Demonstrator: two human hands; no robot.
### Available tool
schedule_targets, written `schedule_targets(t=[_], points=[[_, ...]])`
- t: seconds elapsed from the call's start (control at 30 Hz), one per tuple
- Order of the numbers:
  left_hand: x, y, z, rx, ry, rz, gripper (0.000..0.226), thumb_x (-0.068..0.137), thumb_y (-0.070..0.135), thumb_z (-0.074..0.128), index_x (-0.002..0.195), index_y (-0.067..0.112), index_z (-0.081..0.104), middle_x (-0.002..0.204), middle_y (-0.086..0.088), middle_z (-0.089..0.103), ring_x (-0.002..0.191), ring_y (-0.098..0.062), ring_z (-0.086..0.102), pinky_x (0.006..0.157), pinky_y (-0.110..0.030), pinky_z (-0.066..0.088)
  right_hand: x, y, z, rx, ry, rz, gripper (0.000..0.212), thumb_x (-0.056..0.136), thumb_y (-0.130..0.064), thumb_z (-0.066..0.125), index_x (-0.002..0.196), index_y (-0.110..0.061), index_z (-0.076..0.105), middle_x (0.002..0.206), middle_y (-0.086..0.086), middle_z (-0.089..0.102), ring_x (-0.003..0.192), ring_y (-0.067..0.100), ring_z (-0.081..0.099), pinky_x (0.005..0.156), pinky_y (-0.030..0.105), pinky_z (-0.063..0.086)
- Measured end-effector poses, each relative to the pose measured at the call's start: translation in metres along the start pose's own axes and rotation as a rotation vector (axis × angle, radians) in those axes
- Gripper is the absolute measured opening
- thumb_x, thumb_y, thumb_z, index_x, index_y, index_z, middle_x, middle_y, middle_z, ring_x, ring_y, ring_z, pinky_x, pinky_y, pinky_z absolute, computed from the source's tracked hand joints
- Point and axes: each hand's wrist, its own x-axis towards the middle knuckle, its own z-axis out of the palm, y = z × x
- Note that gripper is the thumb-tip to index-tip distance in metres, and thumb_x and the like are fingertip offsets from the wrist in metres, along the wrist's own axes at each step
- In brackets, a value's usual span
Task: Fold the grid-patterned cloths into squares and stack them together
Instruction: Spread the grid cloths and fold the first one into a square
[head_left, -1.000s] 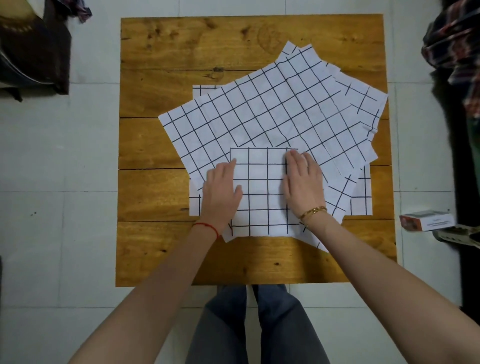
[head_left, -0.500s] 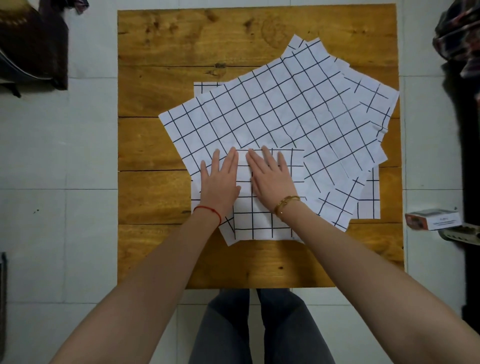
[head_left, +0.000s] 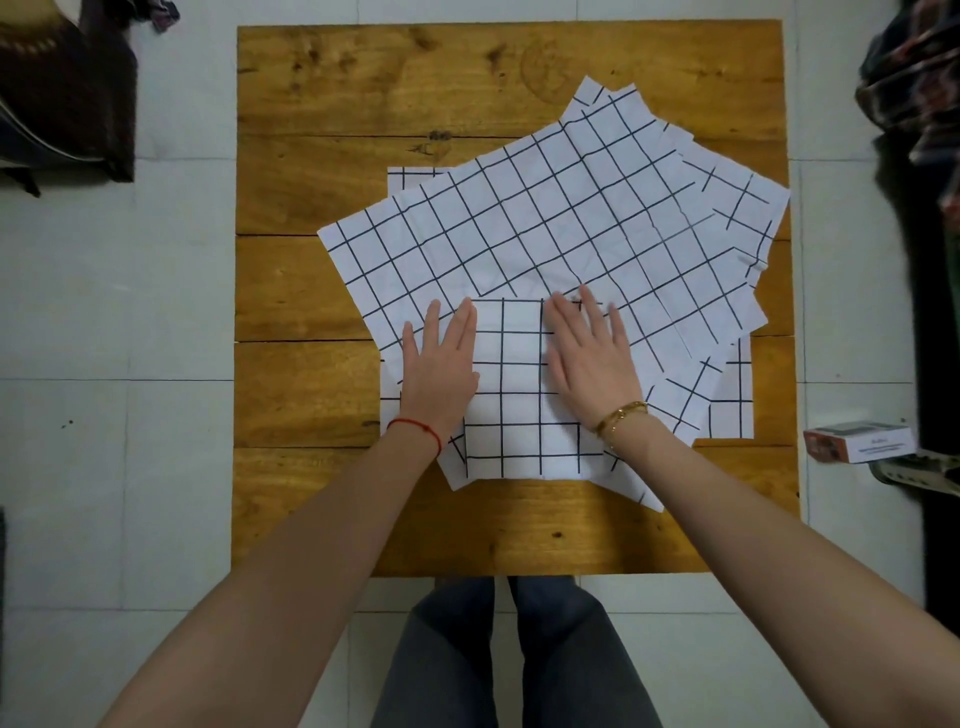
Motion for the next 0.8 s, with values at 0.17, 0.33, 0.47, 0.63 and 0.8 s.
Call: schedule_targets(t=[0.17,0.33,0.47,0.63,0.8], points=[[-0.021,0.002,0.012,-0.002,0.097,0.055,0.067,0.092,0.031,0.056,0.149,0.01,0.029,0.155,-0.005,0.031,0.143,-0.031,0.028,0.112,-0.053,0.03,0.009,-0.029,0.006,-0.006,-0.129,-0.103,0.053,0.099,-0.03,0.03,0.148,-0.012,0.024,0.156,0.002,0.023,0.146,0.026,0.009,0.118,0.051,0.01],[-0.053,0.002,0.028,-0.027,0.035,0.075,0.063,0.096,0.035,0.046,0.151,0.012,0.024,0.158,-0.005,0.025,0.145,-0.029,0.022,0.114,-0.053,0.028,0.007,-0.033,0.01,-0.03,-0.203,-0.046,0.056,0.1,-0.032,0.025,0.151,-0.015,0.008,0.16,-0.002,0.006,0.147,0.025,-0.001,0.118,0.051,0.005],[-0.093,0.002,0.043,-0.052,0.006,0.124,0.061,0.098,0.033,0.041,0.151,0.012,0.023,0.158,-0.007,0.024,0.146,-0.029,0.02,0.114,-0.054,0.026,0.006,-0.036,0.009,-0.034,-0.243,-0.027,0.058,0.1,-0.032,0.024,0.152,-0.016,0.003,0.16,-0.004,0.0,0.147,0.025,-0.004,0.118,0.051,0.003],[-0.143,0.004,0.056,-0.102,-0.063,0.139,0.063,0.097,0.035,0.04,0.153,0.014,0.018,0.159,-0.005,0.019,0.147,-0.027,0.017,0.114,-0.053,0.027,0.005,-0.041,0.01,-0.017,-0.264,-0.004,0.059,0.1,-0.03,0.024,0.151,-0.016,0.0,0.16,-0.003,-0.003,0.146,0.026,-0.005,0.118,0.052,0.002],[-0.167,0.006,0.063,-0.101,-0.071,0.143,0.063,0.097,0.036,0.041,0.152,0.013,0.022,0.157,-0.005,0.025,0.145,-0.027,0.022,0.112,-0.053,0.03,0.005,-0.041,0.012,-0.028,-0.261,0.001,0.059,0.1,-0.03,0.024,0.151,-0.016,-0.001,0.16,-0.003,-0.005,0.146,0.026,-0.006,0.117,0.052,0.002]])
